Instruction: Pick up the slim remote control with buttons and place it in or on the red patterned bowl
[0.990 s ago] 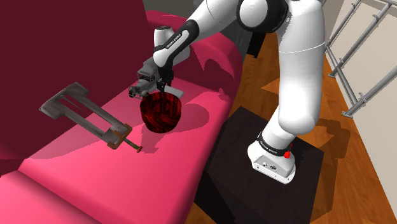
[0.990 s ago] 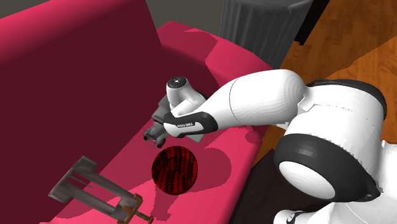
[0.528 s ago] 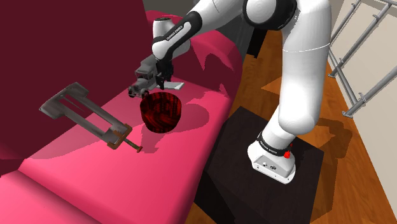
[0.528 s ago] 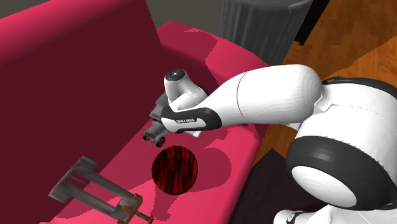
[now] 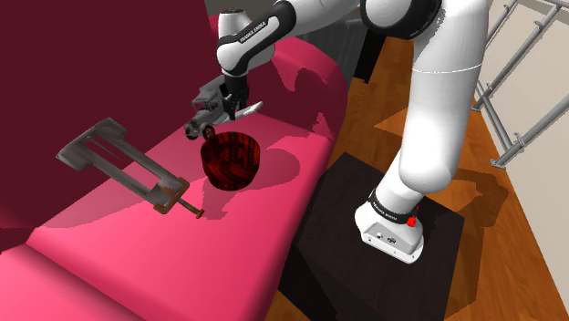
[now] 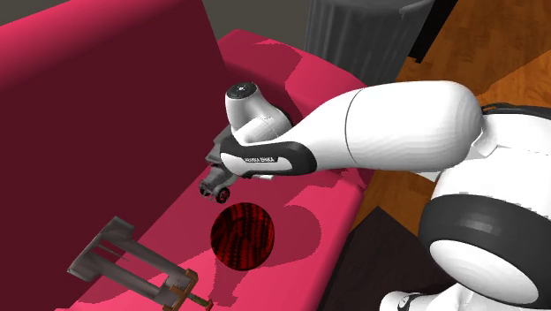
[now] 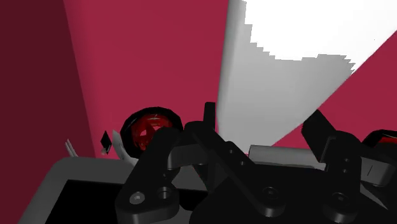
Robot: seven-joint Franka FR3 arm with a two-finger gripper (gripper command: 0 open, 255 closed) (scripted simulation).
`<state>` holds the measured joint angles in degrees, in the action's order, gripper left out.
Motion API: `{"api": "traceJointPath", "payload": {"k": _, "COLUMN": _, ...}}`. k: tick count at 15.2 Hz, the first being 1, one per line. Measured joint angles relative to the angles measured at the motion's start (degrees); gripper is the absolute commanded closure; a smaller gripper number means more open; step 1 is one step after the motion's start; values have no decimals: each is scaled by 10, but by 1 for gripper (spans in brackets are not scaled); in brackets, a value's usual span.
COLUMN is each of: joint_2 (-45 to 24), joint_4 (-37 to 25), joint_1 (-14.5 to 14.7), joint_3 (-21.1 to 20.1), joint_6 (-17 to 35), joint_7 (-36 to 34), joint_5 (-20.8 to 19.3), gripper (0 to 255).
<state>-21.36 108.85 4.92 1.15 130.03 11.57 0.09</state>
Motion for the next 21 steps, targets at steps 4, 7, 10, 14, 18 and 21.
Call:
{"api": "traceJointPath", "payload": {"k": 4, "joint_2": 17, "joint_4": -10, "joint_1": -1, "joint_3": 0, "joint_6": -26, "joint_7": 2, "joint_5": 0, "gripper": 255}}
{"api": "traceJointPath", "payload": {"k": 7, "joint_2": 31, "joint_4": -14, "joint_1": -1, "joint_3": 1, "joint_6": -43, "joint_7": 1, "joint_5": 0, "gripper": 255}}
{"api": "traceJointPath", "payload": {"k": 10, "joint_2": 39, "joint_4": -27, "joint_1": 1, "joint_3": 0, "joint_6": -64, "joint_7": -1, "joint_5": -1, "gripper": 255}}
{"api": "traceJointPath", "payload": {"k": 14, "joint_2": 53, "joint_4": -43, "joint_1": 0, "joint_3": 1, "joint_6": -92, "joint_7": 0, "joint_5": -1, "gripper": 255}}
{"api": "traceJointPath", "payload": {"k": 18, "joint_2": 78, "joint_4": -27, "joint_1": 8, "joint_3": -4, "joint_6": -101, "joint_7": -13, "joint_5": -3, "gripper": 255}}
{"api": "traceJointPath", "payload": {"k": 21, "joint_2": 114, "joint_4": 21, "joint_1": 26, "joint_3": -15, "joint_6": -88, "joint_7": -43, "joint_5": -6, "gripper": 255}}
